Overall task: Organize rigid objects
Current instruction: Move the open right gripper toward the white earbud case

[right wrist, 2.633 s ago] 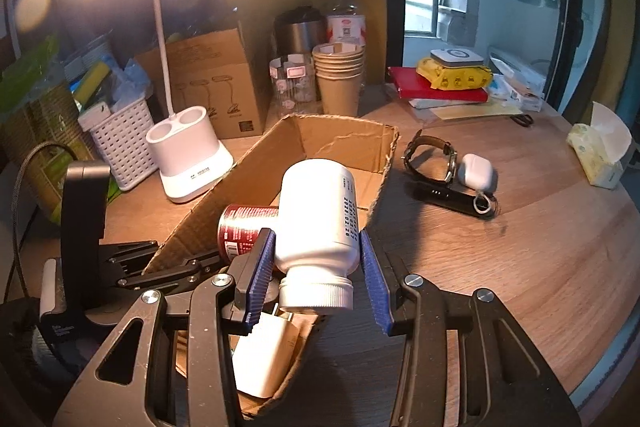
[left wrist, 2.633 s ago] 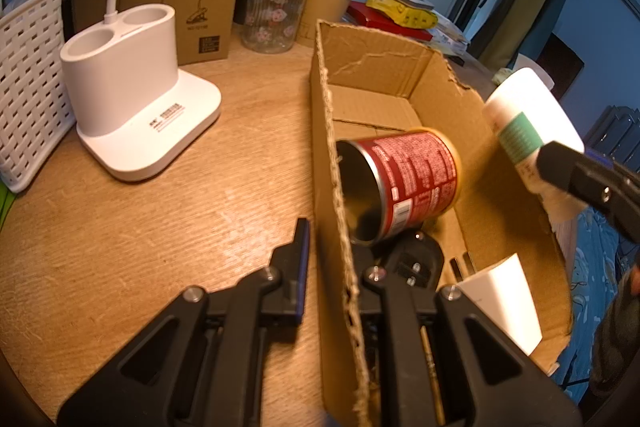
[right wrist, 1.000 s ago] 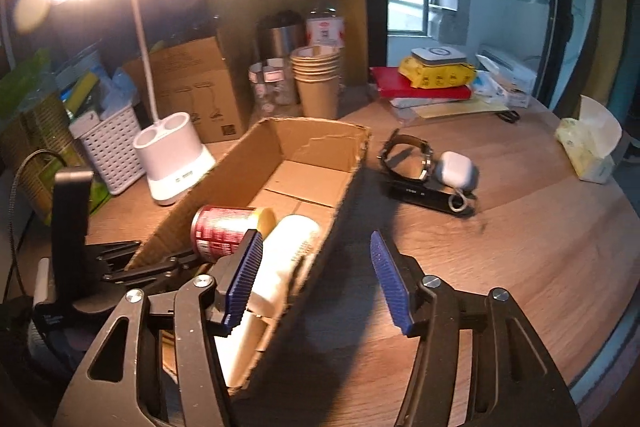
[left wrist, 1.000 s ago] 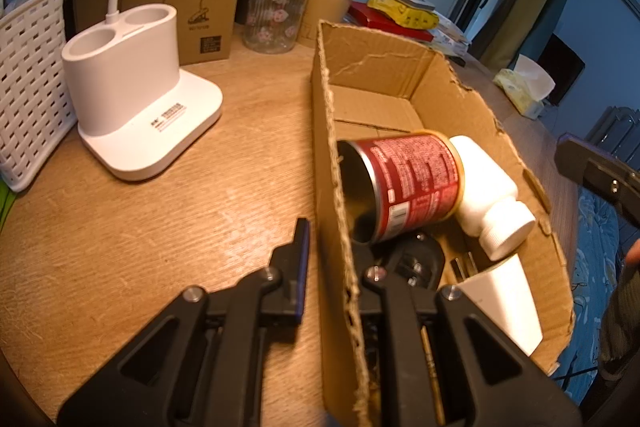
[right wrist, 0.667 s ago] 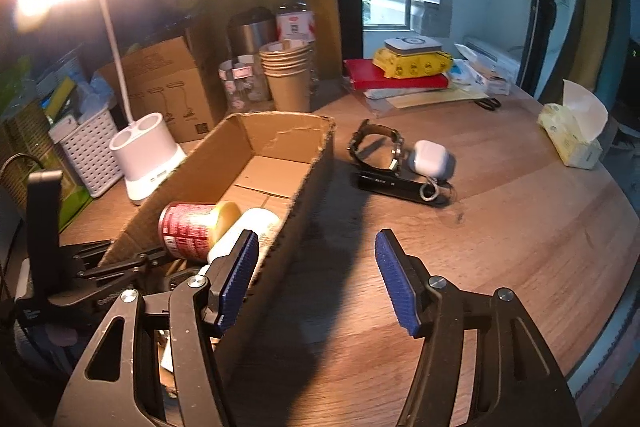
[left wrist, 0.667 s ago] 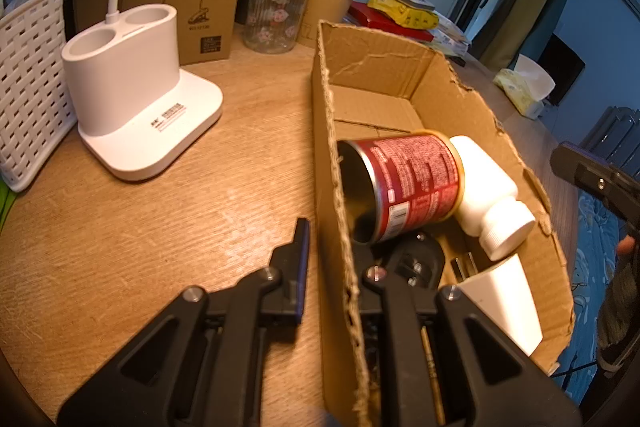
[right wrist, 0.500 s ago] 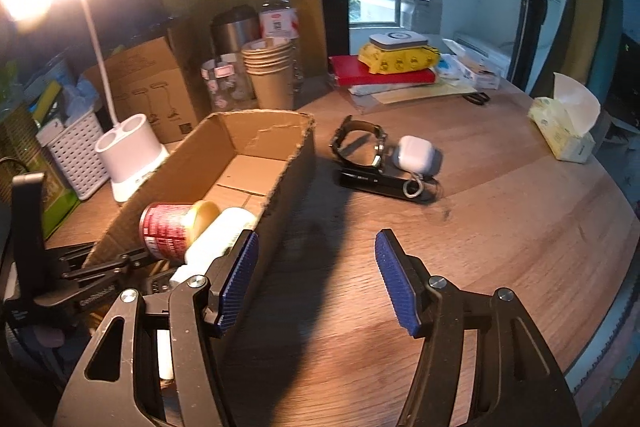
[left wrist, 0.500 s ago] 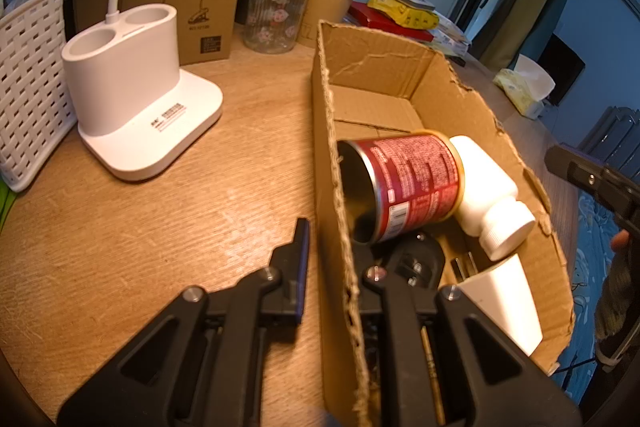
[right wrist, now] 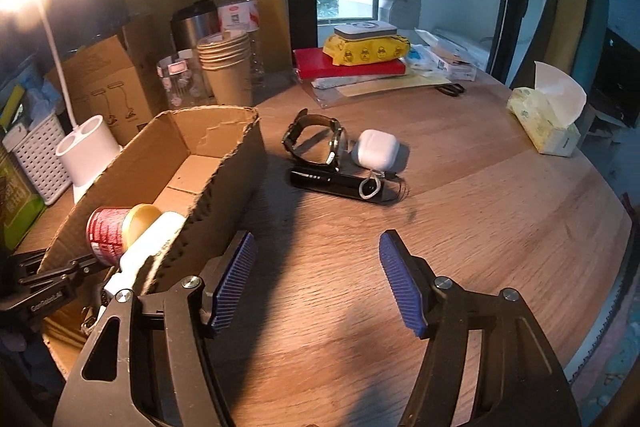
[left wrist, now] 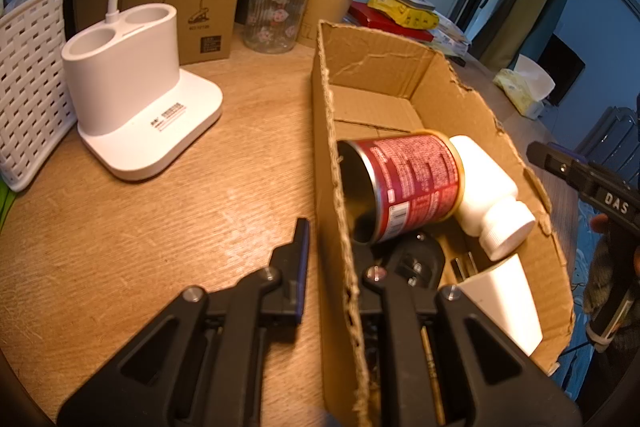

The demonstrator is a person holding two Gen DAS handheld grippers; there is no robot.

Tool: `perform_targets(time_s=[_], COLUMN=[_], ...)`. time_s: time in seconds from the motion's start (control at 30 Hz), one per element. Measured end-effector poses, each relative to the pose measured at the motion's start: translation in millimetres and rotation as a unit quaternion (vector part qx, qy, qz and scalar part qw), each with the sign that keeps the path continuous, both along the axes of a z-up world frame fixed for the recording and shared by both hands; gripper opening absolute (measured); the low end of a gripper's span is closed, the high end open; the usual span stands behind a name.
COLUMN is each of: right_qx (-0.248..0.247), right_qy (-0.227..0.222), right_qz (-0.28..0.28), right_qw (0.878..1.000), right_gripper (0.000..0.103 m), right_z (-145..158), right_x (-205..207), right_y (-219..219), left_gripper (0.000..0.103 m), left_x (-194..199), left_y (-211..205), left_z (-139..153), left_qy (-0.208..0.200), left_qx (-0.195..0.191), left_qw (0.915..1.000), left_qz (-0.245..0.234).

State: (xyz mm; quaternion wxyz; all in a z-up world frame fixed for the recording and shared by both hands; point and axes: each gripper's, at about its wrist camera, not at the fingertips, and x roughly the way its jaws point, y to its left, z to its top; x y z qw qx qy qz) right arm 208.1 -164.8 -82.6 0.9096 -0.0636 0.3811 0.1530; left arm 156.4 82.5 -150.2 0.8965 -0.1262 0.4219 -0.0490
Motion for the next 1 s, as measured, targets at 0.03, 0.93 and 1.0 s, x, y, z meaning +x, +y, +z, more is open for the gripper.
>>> perform_targets(time_s=[0.03, 0.93, 1.0], right_qx=[0.001, -0.028, -0.031], right_qy=[0.001, -0.005, -0.008], right_qz=[-0.002, -0.017, -0.016], right_qw=[1.000, 0.999, 0.999], right_gripper=[0.068, 0.068, 0.068], right_z=[-1, -17, -17], right_x=[2, 64, 70], right_y=[-1, -9, -9], left_gripper=[0.013, 0.013, 0.013], left_x=[0, 0, 0], left_y=[0, -1, 0], left_z=[0, -1, 0], left_qy=[0.000, 0.000, 0.000], left_qx=[0.000, 0.000, 0.000], left_qw=[1.0000, 1.0000, 1.0000], left_qz=[0.000, 0.000, 0.000])
